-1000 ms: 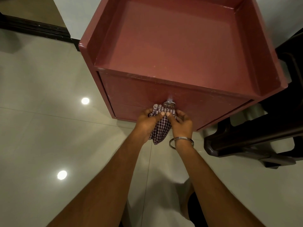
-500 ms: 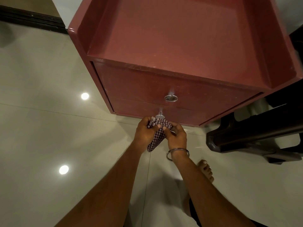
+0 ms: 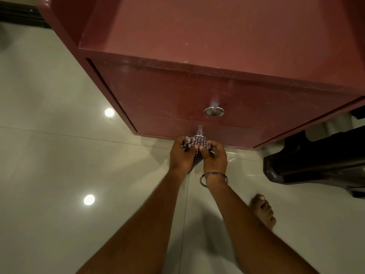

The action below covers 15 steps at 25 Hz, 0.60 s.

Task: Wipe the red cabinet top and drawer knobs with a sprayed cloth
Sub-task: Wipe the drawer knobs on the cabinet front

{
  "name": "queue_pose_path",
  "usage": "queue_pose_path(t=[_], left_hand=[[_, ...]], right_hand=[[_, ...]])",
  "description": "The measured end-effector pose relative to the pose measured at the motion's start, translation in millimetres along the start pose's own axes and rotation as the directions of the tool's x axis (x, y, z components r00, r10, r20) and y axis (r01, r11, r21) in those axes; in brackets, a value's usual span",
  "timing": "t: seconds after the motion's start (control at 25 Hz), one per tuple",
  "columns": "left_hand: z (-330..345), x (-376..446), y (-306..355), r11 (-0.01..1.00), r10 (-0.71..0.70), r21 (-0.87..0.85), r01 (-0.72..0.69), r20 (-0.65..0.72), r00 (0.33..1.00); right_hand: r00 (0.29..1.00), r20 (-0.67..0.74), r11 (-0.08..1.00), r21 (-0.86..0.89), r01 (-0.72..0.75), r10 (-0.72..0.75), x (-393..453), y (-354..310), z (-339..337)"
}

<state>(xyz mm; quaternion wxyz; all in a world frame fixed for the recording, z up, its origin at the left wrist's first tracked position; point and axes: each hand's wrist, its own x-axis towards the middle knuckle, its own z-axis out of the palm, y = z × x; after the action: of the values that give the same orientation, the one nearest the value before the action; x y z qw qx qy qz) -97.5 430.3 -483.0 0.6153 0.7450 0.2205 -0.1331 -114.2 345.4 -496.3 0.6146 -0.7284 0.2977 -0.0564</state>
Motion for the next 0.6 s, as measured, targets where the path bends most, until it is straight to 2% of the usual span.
queue_pose_path(t=[0.2,0.32,0.48,0.6], left_hand=[[-3.0,8.9,-10.9,0.979,0.090,-0.184,-0.089,0.000,0.996],[-1.6,11.2,-9.3,0.975,0.069,-0.213,-0.060,0.034,0.997],[2.1,13.6,-8.8,0.980,0.077,-0.190,-0.067,0.047,0.996],[2.7,11.9,-8.3,0.956,-0.004,-0.293,0.020,0.055,0.998]], right_hand=[[0.997,-0.039,0.995,0.077,0.071,-0.068,3.3,3.3,10.4],[0.994,-0.100,0.992,0.105,0.063,-0.052,6.2,5.4,10.9],[0.995,-0.094,0.984,0.180,0.005,0.013,7.8,9.4,7.6],[0.993,-0.114,0.990,0.132,0.056,-0.041,6.3,8.7,8.7]])
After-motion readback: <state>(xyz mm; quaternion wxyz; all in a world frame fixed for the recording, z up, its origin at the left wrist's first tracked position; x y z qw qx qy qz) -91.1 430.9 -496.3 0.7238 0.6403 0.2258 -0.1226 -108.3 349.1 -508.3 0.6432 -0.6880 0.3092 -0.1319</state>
